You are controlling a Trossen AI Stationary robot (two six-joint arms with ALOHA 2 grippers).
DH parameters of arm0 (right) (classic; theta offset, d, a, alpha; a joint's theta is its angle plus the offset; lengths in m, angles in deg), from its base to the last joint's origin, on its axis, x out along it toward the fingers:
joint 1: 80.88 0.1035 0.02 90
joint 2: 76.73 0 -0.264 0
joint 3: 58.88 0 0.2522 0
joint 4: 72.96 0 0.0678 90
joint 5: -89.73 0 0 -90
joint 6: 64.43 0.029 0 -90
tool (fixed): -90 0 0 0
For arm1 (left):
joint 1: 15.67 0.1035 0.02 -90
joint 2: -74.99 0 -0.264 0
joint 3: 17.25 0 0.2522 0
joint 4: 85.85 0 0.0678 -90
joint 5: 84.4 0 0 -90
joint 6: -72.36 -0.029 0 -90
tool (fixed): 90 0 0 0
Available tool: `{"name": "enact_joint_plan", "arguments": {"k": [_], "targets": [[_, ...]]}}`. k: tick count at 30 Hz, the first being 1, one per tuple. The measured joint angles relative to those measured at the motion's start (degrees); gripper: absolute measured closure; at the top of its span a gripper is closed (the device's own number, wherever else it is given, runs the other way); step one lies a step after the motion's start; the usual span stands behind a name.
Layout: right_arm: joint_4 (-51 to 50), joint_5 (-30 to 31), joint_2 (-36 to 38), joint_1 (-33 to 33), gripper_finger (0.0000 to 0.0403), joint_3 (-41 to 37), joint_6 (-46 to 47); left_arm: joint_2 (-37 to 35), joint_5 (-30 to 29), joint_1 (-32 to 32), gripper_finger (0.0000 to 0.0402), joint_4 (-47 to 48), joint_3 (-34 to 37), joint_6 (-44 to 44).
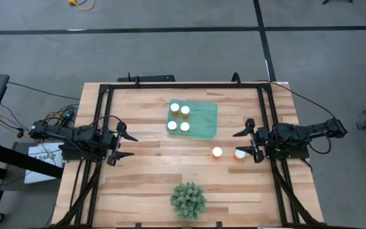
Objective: Pick and place pill bottles into a basket
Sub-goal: Put the orange pill bottle into the green bin
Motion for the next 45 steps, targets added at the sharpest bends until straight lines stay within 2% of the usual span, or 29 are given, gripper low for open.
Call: {"name": "enact_joint_plan", "arguments": {"k": [14, 31, 36, 39, 43, 45], "targets": [[5.5, 0.0, 0.0, 0.1, 0.0143, 0.2, 1.6, 0.0, -0.1, 0.0, 0.0132, 0.0, 0.1, 0.5], [4.9, 1.2, 0.0, 0.0, 0.0143, 0.5, 9.1, 0.0, -0.2, 0.0, 0.0132, 0.0, 0.1, 0.5], [4.7, 1.3, 0.0, 0.0, 0.0143, 0.6, 7.1, 0.0, -0.2, 0.0, 0.0132, 0.1, 0.1, 0.2], [1.6, 1.6, 0.0, 0.0, 0.0143, 1.1, 6.6, 0.0, -0.2, 0.0, 0.0132, 0.1, 0.1, 0.5], [-11.4, 9.9, -2.0, 0.1, 0.0143, 5.9, 8.3, 0.0, -0.2, 0.0, 0.0132, 0.1, 0.1, 0.0], [-14.4, 11.2, -4.5, 0.8, 0.0144, 8.5, 8.1, 0.0, -0.2, 0.0, 0.0132, 0.1, 0.1, 0.3]]}}
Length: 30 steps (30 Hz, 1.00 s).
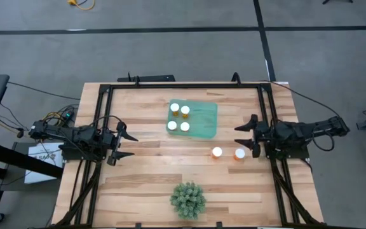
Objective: Pick and place pill bottles into a basket
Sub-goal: Put the orange pill bottle into the green bin
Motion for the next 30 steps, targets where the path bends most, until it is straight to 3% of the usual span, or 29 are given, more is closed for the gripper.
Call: {"name": "enact_joint_plan", "arguments": {"k": [7, 16, 23, 30], "targets": [[-16.2, 5.6, -11.4, 4.7, 0.0144, 12.3, 8.4, 0.0, 0.0, 0.0, 0.0132, 0.0, 0.0, -0.3], [-40.7, 5.8, -31.6, 14.7, 0.0153, 27.5, 20.3, 0.0, 0.0, 0.0, 0.0132, 0.0, 0.0, 0.1], [-48.2, 5.1, -41.5, 20.9, 0.0153, 33.6, 23.4, 0.0, 0.0, 0.0, 0.0132, 0.0, 0.0, 0.0], [-49.7, 0.0, -48.5, 20.7, 0.0153, 33.7, 24.0, 0.0, 0.0, 0.0, 0.0132, 0.0, 0.0, 0.0]]}}
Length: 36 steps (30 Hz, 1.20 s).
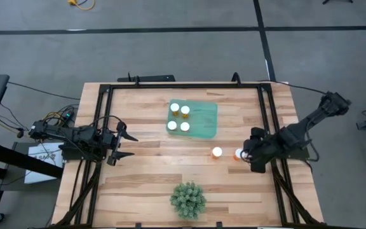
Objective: Pick and place pill bottles into a basket
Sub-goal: Put the orange pill bottle into the green bin
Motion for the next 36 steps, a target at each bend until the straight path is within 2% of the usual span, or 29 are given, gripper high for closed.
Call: {"name": "enact_joint_plan", "arguments": {"k": [5, 9, 21, 28, 36], "targets": [[-2.4, -3.7, -5.8, -3.1, 0.0148, 0.0, -1.6, 0.0, 0.0, 0.0, 0.0132, 0.0, 0.0, -0.2], [-2.0, -3.9, -8.7, -5.1, 0.0127, 0.0, -4.6, 0.0, 0.0, 0.0, 0.0132, 0.0, 0.0, -0.2], [0.1, -4.3, -10.4, -9.1, 0.001, 0.0, -7.4, 0.0, 0.0, 0.0, 0.0132, 0.0, 0.0, 0.0], [4.5, -7.3, -11.9, -9.5, 0.002, 0.0, -10.2, 0.0, 0.0, 0.0, 0.0132, 0.0, 0.0, -0.2], [6.2, -6.9, -19.0, -9.5, 0.0019, 0.0, -14.3, 0.0, 0.0, 0.0, 0.0132, 0.0, 0.0, -0.1]]}}
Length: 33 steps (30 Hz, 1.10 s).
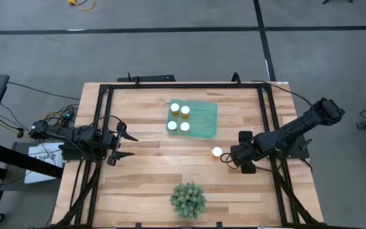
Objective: Pick and place pill bottles into a basket
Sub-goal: Put the orange pill bottle into the green bin
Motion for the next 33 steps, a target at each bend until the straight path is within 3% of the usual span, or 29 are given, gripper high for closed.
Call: {"name": "enact_joint_plan", "arguments": {"k": [7, 17, 24, 28, 33], "targets": [[2.5, 0.0, -4.3, 0.0, 0.0045, 0.0, -2.1, 0.0, 0.0, 0.0, 0.0132, 0.0, 0.0, -0.1], [3.4, 0.0, -4.8, 0.0, 0.0157, 0.0, -2.5, 0.0, 0.0, 0.0, 0.0132, 0.0, 0.0, 0.1], [3.2, 0.1, -4.8, -0.4, 0.0215, 0.0, -2.6, 0.0, 0.0, 0.0, 0.0132, 0.0, 0.0, 0.2], [2.1, 0.1, -4.8, -1.4, 0.0215, 0.2, -3.4, 0.0, 0.0, 0.0, 0.0132, 0.0, 0.0, 0.2], [-2.0, 0.4, -4.8, -2.9, 0.0182, 4.9, -6.3, 0.0, 0.0, 0.0, 0.0132, 0.0, 0.0, 0.2]]}}
